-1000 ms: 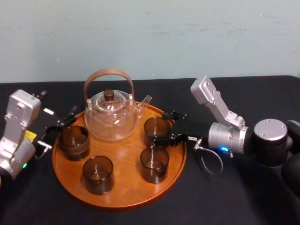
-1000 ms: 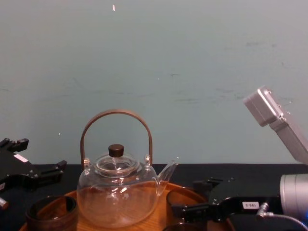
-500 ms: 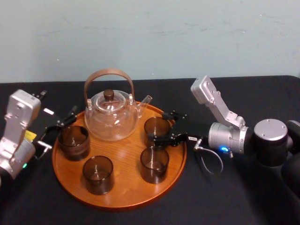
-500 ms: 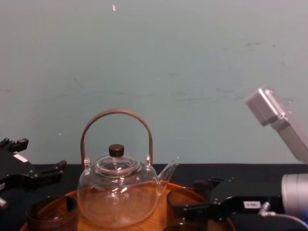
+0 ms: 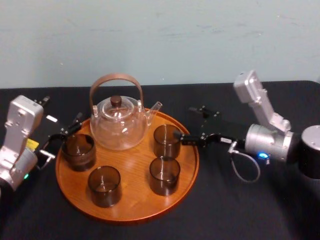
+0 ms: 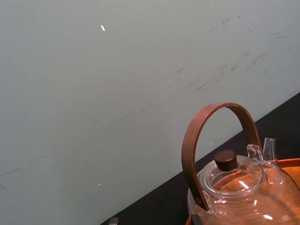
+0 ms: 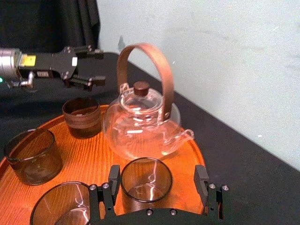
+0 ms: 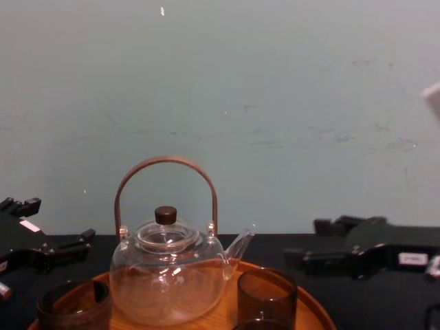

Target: Pick up the glass from the table and place it on the tray.

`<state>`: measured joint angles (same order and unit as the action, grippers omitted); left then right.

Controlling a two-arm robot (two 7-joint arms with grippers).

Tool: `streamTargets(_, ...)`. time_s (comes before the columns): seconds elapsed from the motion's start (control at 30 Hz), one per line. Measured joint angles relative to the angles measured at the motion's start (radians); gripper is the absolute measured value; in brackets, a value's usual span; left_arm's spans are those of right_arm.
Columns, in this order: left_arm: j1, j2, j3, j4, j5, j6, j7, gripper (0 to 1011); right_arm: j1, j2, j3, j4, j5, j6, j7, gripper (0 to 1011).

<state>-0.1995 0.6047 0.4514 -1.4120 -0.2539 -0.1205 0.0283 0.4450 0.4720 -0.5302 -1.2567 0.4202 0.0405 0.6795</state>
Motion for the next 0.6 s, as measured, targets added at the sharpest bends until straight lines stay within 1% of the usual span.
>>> streamTargets(0.07,0.0,0.0,0.0,0.0,0.0,0.0,0.0,1001,-0.022,0.021,0.018,-0.036,0.012,-0.004,-0.013,1002)
streamTargets(0.2,0.0,0.0,0.0,0.0,0.0,0.0,0.0,1001,-0.054,0.048,0.045,-0.079,0.029,-0.011,-0.033,1002)
streamTargets(0.3,0.0,0.0,0.0,0.0,0.0,0.0,0.0,1001,-0.098,0.078,0.082,-0.127,0.052,-0.027,-0.056,1002)
streamTargets(0.37,0.0,0.0,0.0,0.0,0.0,0.0,0.0,1001,-0.116,0.088,0.098,-0.143,0.061,-0.034,-0.067,1002)
streamTargets(0.4,0.0,0.0,0.0,0.0,0.0,0.0,0.0,1002,-0.135,0.098,0.114,-0.16,0.066,-0.043,-0.082,1002)
streamTargets(0.47,0.0,0.0,0.0,0.0,0.0,0.0,0.0,1001,-0.153,0.105,0.128,-0.174,0.067,-0.053,-0.099,1002)
streamTargets(0.57,0.0,0.0,0.0,0.0,0.0,0.0,0.0,1001,-0.201,0.113,0.167,-0.202,0.065,-0.077,-0.151,1002)
streamTargets(0.6,0.0,0.0,0.0,0.0,0.0,0.0,0.0,1001,-0.208,0.113,0.174,-0.206,0.064,-0.081,-0.161,1002)
